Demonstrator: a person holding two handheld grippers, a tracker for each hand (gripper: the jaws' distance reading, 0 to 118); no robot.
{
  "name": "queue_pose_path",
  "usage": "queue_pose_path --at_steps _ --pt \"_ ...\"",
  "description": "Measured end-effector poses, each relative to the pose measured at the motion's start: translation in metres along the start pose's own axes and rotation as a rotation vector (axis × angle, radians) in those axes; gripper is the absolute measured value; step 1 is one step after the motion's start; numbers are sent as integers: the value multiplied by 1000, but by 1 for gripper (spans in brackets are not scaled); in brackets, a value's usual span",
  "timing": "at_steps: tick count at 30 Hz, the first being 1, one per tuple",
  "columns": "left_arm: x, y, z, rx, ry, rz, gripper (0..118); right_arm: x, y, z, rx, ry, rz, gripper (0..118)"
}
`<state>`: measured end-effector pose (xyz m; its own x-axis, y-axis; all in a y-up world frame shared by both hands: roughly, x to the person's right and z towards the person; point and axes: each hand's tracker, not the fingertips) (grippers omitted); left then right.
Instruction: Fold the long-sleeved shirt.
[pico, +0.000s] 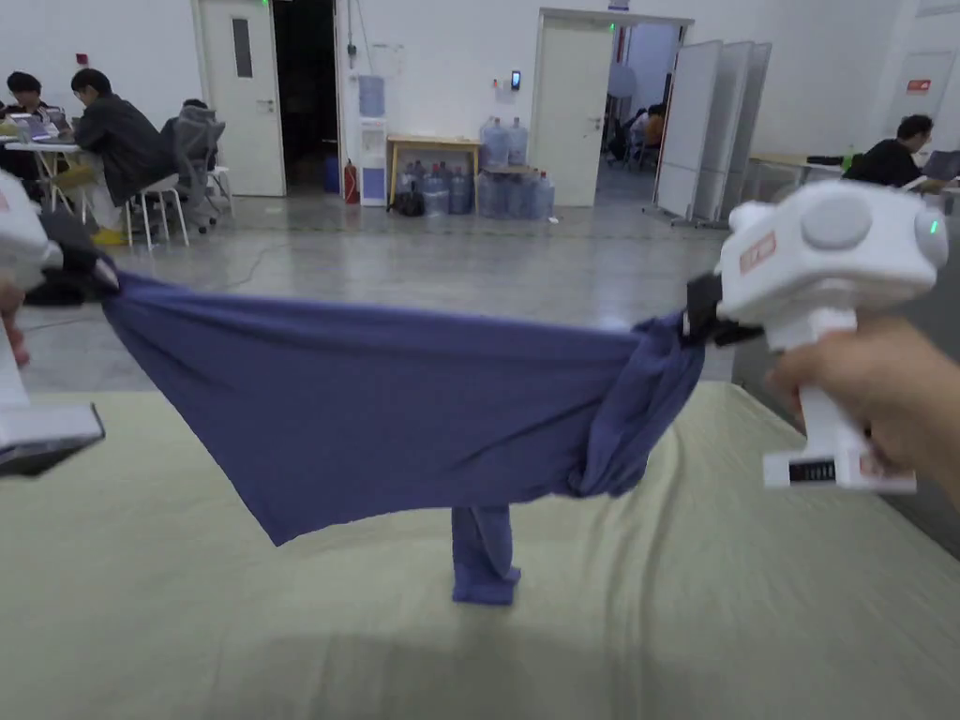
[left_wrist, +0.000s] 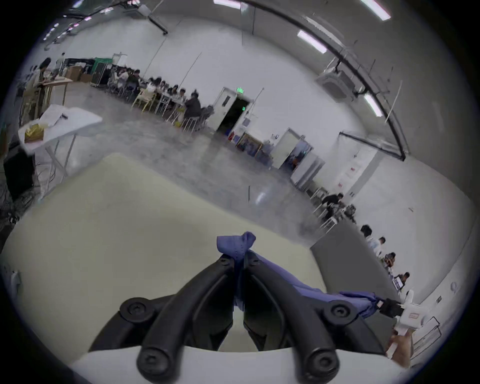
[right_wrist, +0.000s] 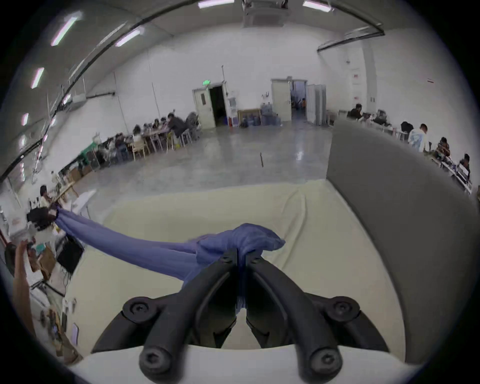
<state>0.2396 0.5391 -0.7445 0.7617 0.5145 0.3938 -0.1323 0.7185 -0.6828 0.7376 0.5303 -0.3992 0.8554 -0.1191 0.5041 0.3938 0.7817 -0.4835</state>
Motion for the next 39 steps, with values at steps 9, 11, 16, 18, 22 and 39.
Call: queue_pose_path --at_steps 9,11,16,18,22,39 --pt "-125 -228 3 -301 88 9 2 34 -270 -65 -271 35 -83 5" --pt "-149 -274 23 -346 87 24 2 32 -320 -49 -286 39 -99 5" --pt "-191 -346 86 -388 123 67 2 21 -404 18 -295 40 -106 5" --pt "-197 -360 110 -401 147 51 2 15 -426 45 -293 42 -93 5" --pt "-205 -382 152 -418 133 60 2 12 -464 91 -339 78 -181 5" --pt "-204 -451 196 -497 179 55 118 15 -490 123 -369 -82 -304 115"
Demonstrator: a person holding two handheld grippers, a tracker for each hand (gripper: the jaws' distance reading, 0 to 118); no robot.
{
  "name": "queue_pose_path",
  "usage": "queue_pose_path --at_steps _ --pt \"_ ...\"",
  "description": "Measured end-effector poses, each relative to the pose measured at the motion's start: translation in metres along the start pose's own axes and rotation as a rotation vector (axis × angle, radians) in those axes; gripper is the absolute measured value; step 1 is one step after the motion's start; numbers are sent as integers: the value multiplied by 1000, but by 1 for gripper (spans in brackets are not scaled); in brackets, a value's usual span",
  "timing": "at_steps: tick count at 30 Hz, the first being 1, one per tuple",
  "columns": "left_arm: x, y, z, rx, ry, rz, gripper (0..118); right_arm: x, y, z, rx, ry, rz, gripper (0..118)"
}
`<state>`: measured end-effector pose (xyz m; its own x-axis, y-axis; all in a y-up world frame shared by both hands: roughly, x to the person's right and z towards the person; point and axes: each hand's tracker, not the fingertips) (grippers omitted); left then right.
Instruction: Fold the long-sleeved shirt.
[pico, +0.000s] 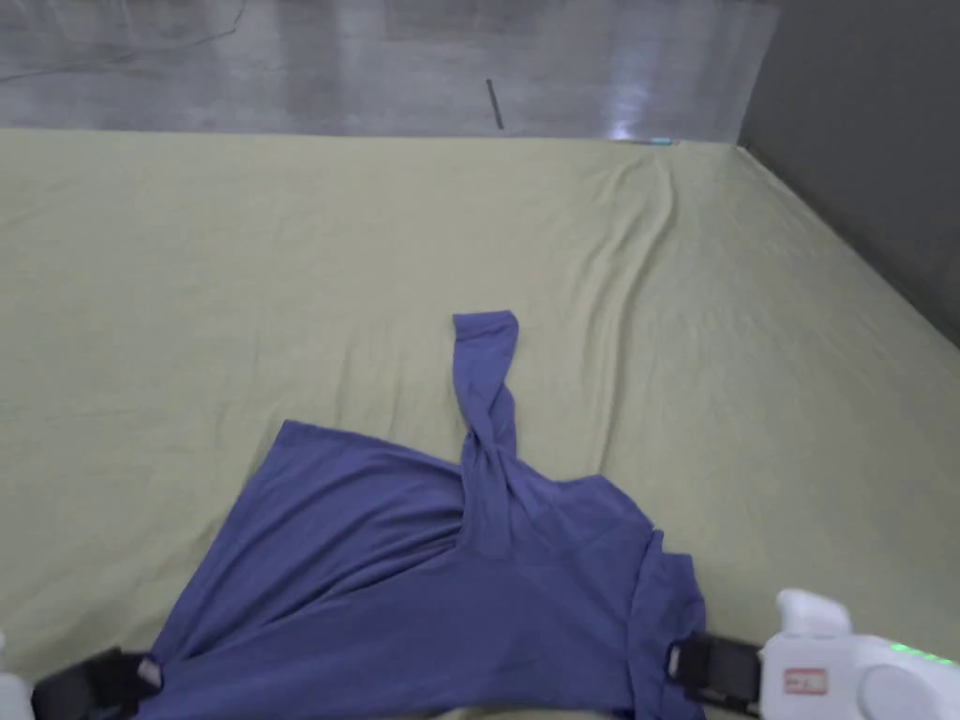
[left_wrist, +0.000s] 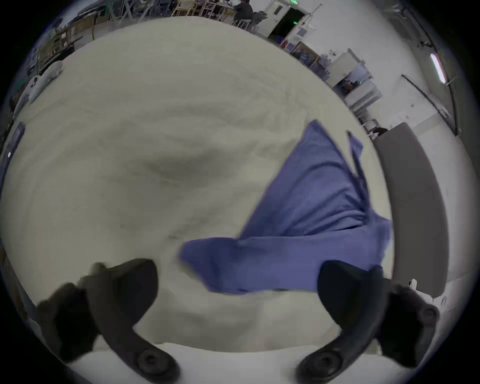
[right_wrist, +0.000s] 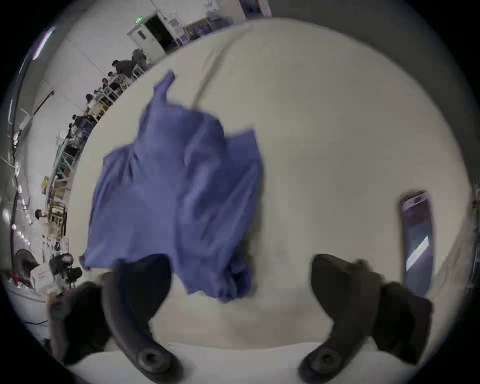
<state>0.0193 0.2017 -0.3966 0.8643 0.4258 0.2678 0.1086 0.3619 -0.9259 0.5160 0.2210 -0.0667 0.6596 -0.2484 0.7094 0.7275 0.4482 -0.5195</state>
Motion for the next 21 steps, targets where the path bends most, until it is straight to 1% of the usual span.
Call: queue_pose_path --at_steps 1,3,4,5,6,7,8,9,10,11,12,13,14,15,16,17,18,19,20,21 --pt "9 -7 13 106 -4 20 118 -2 3 24 81 36 24 115" --pt "24 -26 29 112 -11 -51 118 -6 1 53 111 90 73 115" --pt "29 -38 31 128 1 -83 118 -8 -4 67 112 93 102 115" --pt "32 -35 40 116 38 -100 118 -13 -11 72 105 77 125 114" --pt "35 -45 40 79 65 -113 118 -17 -22 71 95 46 161 111" --pt "36 -60 37 3 90 -131 112 -23 -36 68 70 28 211 102" --pt "38 -74 33 -26 119 -137 103 -30 -49 64 42 10 262 93" --pt "31 -82 25 -32 129 -140 103 -37 -63 59 34 -9 304 93" --pt "29 -92 19 -34 140 -121 49 -45 -75 52 12 -18 335 43" --pt "23 -104 13 -57 137 -80 0 -49 -86 46 -16 -2 344 2" --pt "18 -105 9 -96 92 -61 0 -51 -93 39 -61 53 332 2" --pt "27 -105 13 -96 60 -19 0 -53 -96 34 -100 121 300 2" --pt "25 -99 14 -75 59 28 0 -55 -98 31 -114 151 279 2" --pt "22 -89 14 -40 74 50 0 -58 -98 28 -118 160 285 2" --pt "18 -76 14 -5 79 53 12 -65 -91 30 -113 149 304 2" --pt "17 -59 10 42 124 48 85 -68 -88 27 -112 143 323 2" --pt "14 -45 2 41 176 38 118 -71 -86 25 -111 141 340 2" --pt "11 -32 4 130 203 29 118 -73 -83 23 -110 147 353 2" --pt "6 -19 -5 144 234 49 118 -77 -78 24 -107 148 355 2" --pt "1 -6 -17 116 251 61 118 -78 -75 22 -106 149 354 2"
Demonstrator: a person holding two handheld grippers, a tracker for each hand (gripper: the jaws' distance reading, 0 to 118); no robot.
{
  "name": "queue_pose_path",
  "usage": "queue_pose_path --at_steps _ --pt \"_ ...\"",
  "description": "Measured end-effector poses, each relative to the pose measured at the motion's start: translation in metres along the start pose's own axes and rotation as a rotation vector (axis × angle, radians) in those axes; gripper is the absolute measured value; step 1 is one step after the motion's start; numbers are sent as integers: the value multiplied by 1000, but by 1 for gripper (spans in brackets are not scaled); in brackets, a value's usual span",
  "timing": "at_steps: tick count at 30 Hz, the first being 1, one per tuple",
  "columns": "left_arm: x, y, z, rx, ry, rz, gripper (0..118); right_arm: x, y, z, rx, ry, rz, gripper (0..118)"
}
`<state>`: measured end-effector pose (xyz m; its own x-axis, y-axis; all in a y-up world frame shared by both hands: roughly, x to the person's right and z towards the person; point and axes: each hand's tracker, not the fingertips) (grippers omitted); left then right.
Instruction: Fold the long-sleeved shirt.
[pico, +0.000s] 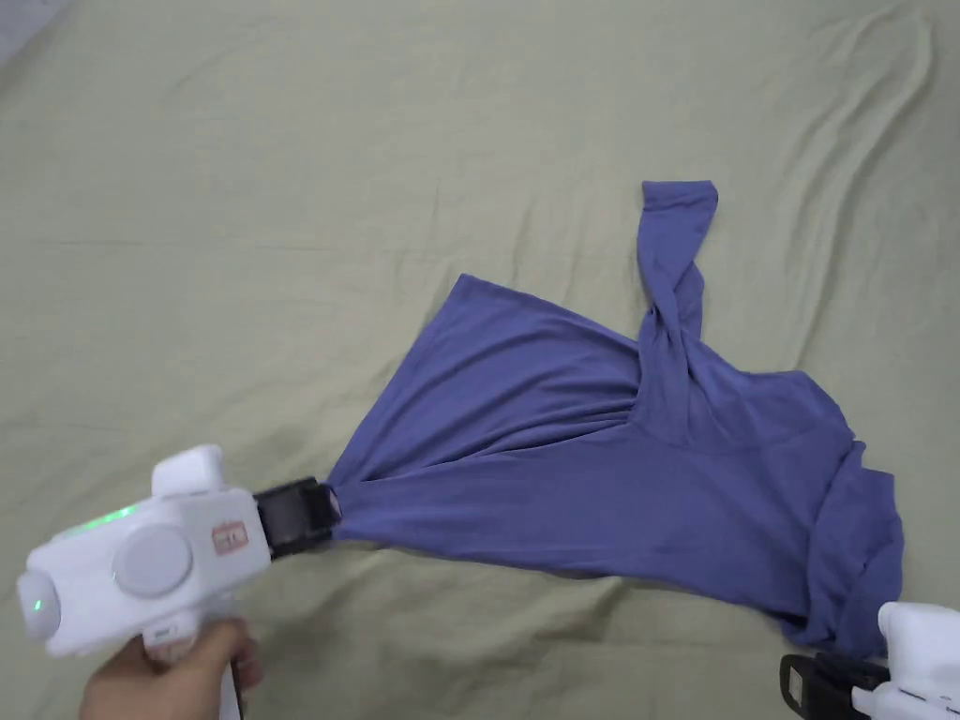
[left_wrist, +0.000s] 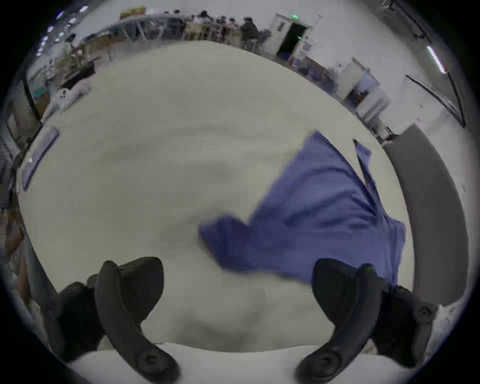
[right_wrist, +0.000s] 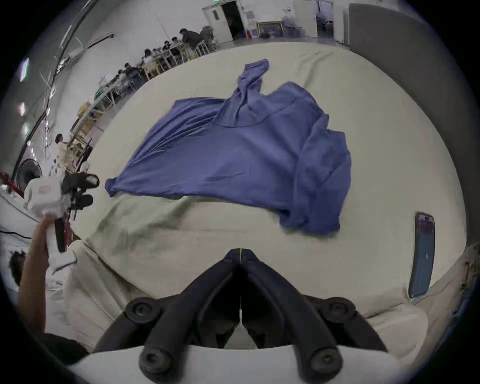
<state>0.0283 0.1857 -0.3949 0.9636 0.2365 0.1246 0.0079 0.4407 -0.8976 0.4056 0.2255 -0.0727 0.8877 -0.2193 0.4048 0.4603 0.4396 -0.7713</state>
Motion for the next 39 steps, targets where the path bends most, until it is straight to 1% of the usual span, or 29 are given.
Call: queue_pose_path --at_steps 3,5,6,7,8,9,10,11,12,13,15,17,18,19,20,21,22,23,26,27,28,29,30,31,32,34,37,38,39 --pt "0 15 -38 -65 72 -14 116 2 11 -5 -5 -3 -5 2" --pt "8 12 -50 -113 83 -52 98 6 19 -9 -9 -24 0 2" --pt "13 8 -52 -128 138 -94 98 9 23 -11 -12 -34 6 2" --pt "14 6 -45 -67 112 -150 94 9 29 -10 -11 -45 15 2" --pt "16 4 -39 -51 117 -177 79 13 35 -11 -8 -56 22 2" --pt "16 2 -35 -58 114 -176 52 17 42 -12 -7 -66 27 2" --pt "17 0 -26 -52 123 -186 4 22 52 -13 -6 -87 31 2" --pt "14 -2 -16 -22 144 -225 1 27 63 -13 1 -114 30 2" --pt "24 -1 -2 -21 34 -198 1 32 74 -14 8 -124 29 2" --pt "28 -4 4 -79 -34 -166 1 38 89 -15 17 -124 28 2" --pt "36 -11 19 -52 -35 -170 1 48 123 -18 52 -122 37 2" --pt "27 -2 25 -36 -46 -181 1 59 163 -26 102 -83 38 2" --pt "26 1 29 -22 -78 -147 1 64 181 -33 110 -55 41 2" --pt "26 4 32 -21 -93 -127 1 68 201 -42 95 -52 45 9" --pt "26 4 31 -23 -101 -119 1 71 221 -56 78 -56 55 65" --pt "26 8 32 -12 -83 -134 1 74 235 -73 23 -69 58 116" --pt "28 10 32 -7 -82 -137 1 79 241 -84 108 -62 73 117" --pt "29 13 33 -2 -74 -151 1 72 253 -90 43 -78 85 113" --pt "33 16 35 -2 -83 -150 1 65 256 -123 -81 -81 91 114" --pt "32 18 36 2 -89 -141 1 67 251 -130 -107 -87 112 110" --pt "33 18 36 4 -88 -137 1 65 244 -134 -107 -109 125 95" --pt "33 18 37 1 -93 -130 1 62 238 -137 -115 -124 127 59" --pt "32 19 37 4 -94 -129 1 61 233 -137 -126 -121 125 34" --pt "32 21 37 5 -96 -128 1 67 229 -136 -118 -90 115 28" --pt "33 19 37 6 -96 -131 1 66 224 -127 -80 -59 93 23" --pt "33 20 38 4 -100 -132 1 62 219 -103 -17 -53 122 16" --pt "37 25 46 23 -117 -101 1 53 214 -31 115 -13 109 16" --pt "40 28 51 35 -127 -89 1 49 214 -6 139 1 128 16" --pt "42 33 56 57 -150 -71 1 39 214 23 195 -30 163 16"
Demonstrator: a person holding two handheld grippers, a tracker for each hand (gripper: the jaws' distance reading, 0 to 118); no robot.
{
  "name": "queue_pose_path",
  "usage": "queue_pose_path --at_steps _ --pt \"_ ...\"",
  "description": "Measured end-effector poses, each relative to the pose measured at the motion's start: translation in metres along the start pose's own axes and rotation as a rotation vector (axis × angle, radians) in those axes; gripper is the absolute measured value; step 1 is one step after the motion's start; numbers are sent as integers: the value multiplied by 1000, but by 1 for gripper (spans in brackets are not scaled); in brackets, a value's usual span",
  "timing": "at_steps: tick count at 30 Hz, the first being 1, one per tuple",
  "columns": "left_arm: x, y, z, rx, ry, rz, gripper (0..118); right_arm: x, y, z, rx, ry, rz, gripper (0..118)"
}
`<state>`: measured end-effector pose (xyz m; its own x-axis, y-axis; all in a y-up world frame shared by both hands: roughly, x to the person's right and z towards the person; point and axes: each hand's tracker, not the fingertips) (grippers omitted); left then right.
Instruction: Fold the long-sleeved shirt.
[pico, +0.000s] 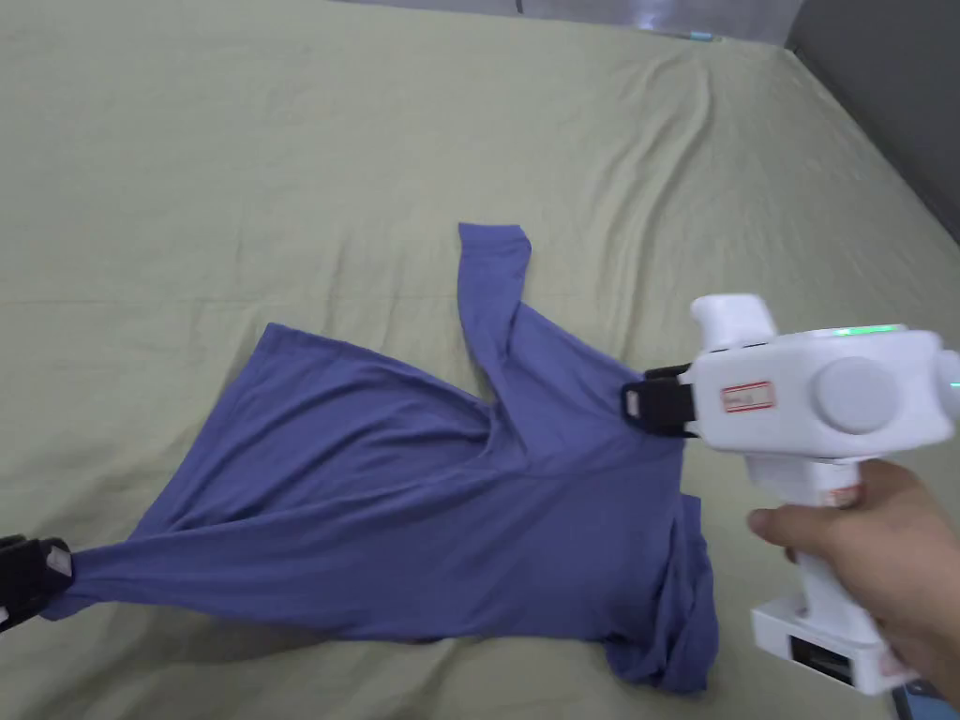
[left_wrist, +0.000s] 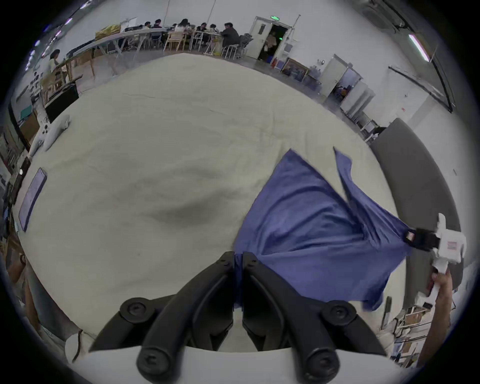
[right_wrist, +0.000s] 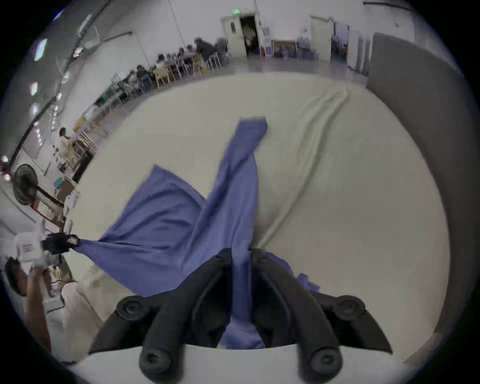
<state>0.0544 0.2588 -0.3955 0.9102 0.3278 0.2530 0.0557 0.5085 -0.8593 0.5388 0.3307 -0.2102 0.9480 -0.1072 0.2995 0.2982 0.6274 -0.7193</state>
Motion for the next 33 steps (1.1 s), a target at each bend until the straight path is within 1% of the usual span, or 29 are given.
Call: queue_pose_path --at_steps 2,3,4,6,8,9,11,12,15,16,17,19,20,22,23,24,27,28,29,33 --pt "10 16 12 49 -45 31 1 -9 18 54 98 -55 74 13" --pt "16 26 19 75 -67 37 1 -12 28 78 141 -62 93 11" --pt "23 38 27 110 -88 39 1 -5 43 97 169 -62 90 11" --pt "39 67 42 171 -136 68 1 -3 71 135 255 -98 87 10" --pt "60 109 59 257 -205 77 1 5 105 164 333 -101 69 9" --pt "74 129 69 303 -211 59 1 6 122 177 365 -107 79 9" --pt "99 178 93 394 -274 73 1 3 165 199 420 -177 118 9" --pt "110 201 103 447 -299 81 1 2 184 206 440 -193 136 9" --pt "148 285 127 544 -304 53 1 5 257 231 476 -203 116 8" --pt "161 313 138 572 -320 51 1 13 277 237 492 -230 84 8" --pt "177 341 147 590 -349 55 1 16 301 244 508 -237 89 8" --pt "201 389 165 612 -340 26 1 20 347 257 534 -282 87 8" --pt "212 411 174 628 -315 10 1 23 372 264 542 -288 83 8" --pt "234 449 188 664 -291 -38 1 30 414 276 556 -251 54 8" --pt "242 469 194 674 -279 -43 1 33 436 282 558 -252 34 8" --pt "249 486 197 664 -272 -57 1 30 450 285 554 -260 43 8" --pt "266 526 209 679 -232 -86 1 26 491 290 566 -360 117 8" --pt "269 536 212 703 -218 -92 1 24 501 291 571 -385 114 8" --pt "273 542 217 717 -200 -100 1 23 508 290 579 -363 112 8" --pt "280 563 216 736 -213 -128 1 22 527 277 575 -380 123 8"
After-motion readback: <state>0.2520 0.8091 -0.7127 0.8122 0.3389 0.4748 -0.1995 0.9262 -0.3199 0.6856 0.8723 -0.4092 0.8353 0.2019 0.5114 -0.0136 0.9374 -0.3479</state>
